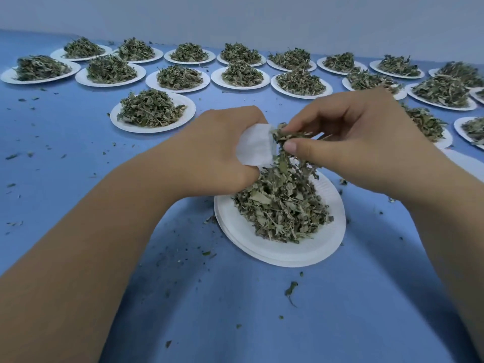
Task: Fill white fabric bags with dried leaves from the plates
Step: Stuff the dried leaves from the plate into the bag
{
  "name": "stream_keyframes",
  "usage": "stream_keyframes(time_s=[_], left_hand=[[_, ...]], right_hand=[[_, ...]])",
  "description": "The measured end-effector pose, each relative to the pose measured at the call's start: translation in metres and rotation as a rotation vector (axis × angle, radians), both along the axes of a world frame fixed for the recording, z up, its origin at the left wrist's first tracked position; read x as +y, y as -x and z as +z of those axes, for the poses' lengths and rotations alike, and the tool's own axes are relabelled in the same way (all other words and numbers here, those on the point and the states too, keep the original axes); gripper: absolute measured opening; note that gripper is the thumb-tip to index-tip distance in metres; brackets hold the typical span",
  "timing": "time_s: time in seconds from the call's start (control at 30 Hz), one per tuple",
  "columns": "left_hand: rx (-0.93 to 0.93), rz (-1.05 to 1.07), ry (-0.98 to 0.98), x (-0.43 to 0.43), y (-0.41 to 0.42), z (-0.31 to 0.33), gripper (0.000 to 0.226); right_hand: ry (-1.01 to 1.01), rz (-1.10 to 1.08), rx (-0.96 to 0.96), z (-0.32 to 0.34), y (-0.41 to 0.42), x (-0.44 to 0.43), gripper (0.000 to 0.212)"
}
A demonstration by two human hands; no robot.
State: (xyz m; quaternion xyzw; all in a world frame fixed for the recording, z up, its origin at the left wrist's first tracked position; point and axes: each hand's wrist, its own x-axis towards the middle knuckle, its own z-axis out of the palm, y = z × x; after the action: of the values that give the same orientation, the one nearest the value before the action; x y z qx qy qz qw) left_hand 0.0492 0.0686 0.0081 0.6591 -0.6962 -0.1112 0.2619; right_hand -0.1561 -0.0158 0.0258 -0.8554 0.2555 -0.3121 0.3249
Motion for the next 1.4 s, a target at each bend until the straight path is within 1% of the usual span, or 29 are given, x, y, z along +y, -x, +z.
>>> stream_keyframes(time_s=[0.07, 0.2, 0.27, 0.33, 0.43, 0.53, 0.63, 0.7, 0.77, 0.83, 0.87, 0.97, 1.0, 1.03, 1.1, 1.13, 1.17, 1.27, 1.4], left_hand=[[-0.01, -0.004, 0.006, -0.002, 0.002, -0.003, 0.03], [-0.012, -0.006, -0.008, -0.005, 0.008, -0.007, 0.027], [-0.007, 0.004, -0.011, -0.006, 0.009, -0.007, 0.027], [-0.001, 0.011, -0.007, -0.007, 0.009, -0.007, 0.025], [-0.028, -0.013, 0.0, -0.007, 0.011, -0.009, 0.017], [-0.089, -0.017, 0.037, -0.007, 0.012, -0.01, 0.024], [-0.121, -0.007, 0.093, -0.008, 0.008, -0.01, 0.018], [-0.139, 0.014, 0.113, -0.01, 0.006, -0.011, 0.02], [-0.132, 0.032, 0.135, -0.01, 0.004, -0.012, 0.031], [-0.127, 0.058, 0.137, -0.011, 0.002, -0.012, 0.034], [-0.13, 0.068, 0.138, -0.011, 0.001, -0.012, 0.033], [-0.137, 0.075, 0.156, -0.011, 0.002, -0.013, 0.033], [-0.139, 0.066, 0.161, -0.011, 0.003, -0.013, 0.031], [-0.136, 0.052, 0.162, -0.011, 0.004, -0.012, 0.027], [-0.121, 0.034, 0.162, -0.01, 0.004, -0.012, 0.026], [-0.117, 0.03, 0.165, -0.01, 0.005, -0.012, 0.027], [-0.117, 0.022, 0.169, -0.01, 0.005, -0.012, 0.027], [-0.107, -0.013, 0.153, -0.008, 0.01, -0.01, 0.015], [-0.083, -0.032, 0.151, -0.007, 0.011, -0.008, 0.017]], right_hand=[[0.026, -0.03, 0.042, -0.003, -0.005, 0.004, 0.018], [0.016, -0.028, 0.083, -0.004, -0.01, 0.011, 0.022], [0.042, -0.023, 0.102, -0.004, -0.01, 0.013, 0.018], [0.035, -0.036, 0.093, -0.005, -0.01, 0.015, 0.013], [0.036, -0.108, 0.059, -0.008, -0.015, 0.018, 0.017], [0.048, -0.189, -0.006, -0.012, -0.02, 0.02, 0.015], [0.067, -0.193, -0.024, -0.012, -0.021, 0.024, 0.013], [-0.039, -0.111, -0.044, -0.009, -0.021, 0.026, 0.015], [-0.155, -0.034, -0.056, -0.007, -0.02, 0.026, 0.027], [-0.19, -0.019, -0.058, -0.007, -0.019, 0.025, 0.033], [-0.205, -0.018, -0.085, -0.008, -0.02, 0.024, 0.033], [-0.266, -0.016, -0.2, -0.008, -0.023, 0.025, 0.025], [-0.239, -0.038, -0.202, -0.009, -0.024, 0.026, 0.021], [-0.161, -0.079, -0.174, -0.011, -0.024, 0.026, 0.019], [0.02, -0.179, -0.064, -0.015, -0.024, 0.026, 0.014], [0.07, -0.22, -0.022, -0.016, -0.024, 0.026, 0.013], [0.094, -0.24, 0.001, -0.017, -0.024, 0.026, 0.013], [0.126, -0.223, 0.022, -0.019, -0.028, 0.028, 0.016], [0.149, -0.144, 0.098, -0.018, -0.031, 0.032, 0.022]])
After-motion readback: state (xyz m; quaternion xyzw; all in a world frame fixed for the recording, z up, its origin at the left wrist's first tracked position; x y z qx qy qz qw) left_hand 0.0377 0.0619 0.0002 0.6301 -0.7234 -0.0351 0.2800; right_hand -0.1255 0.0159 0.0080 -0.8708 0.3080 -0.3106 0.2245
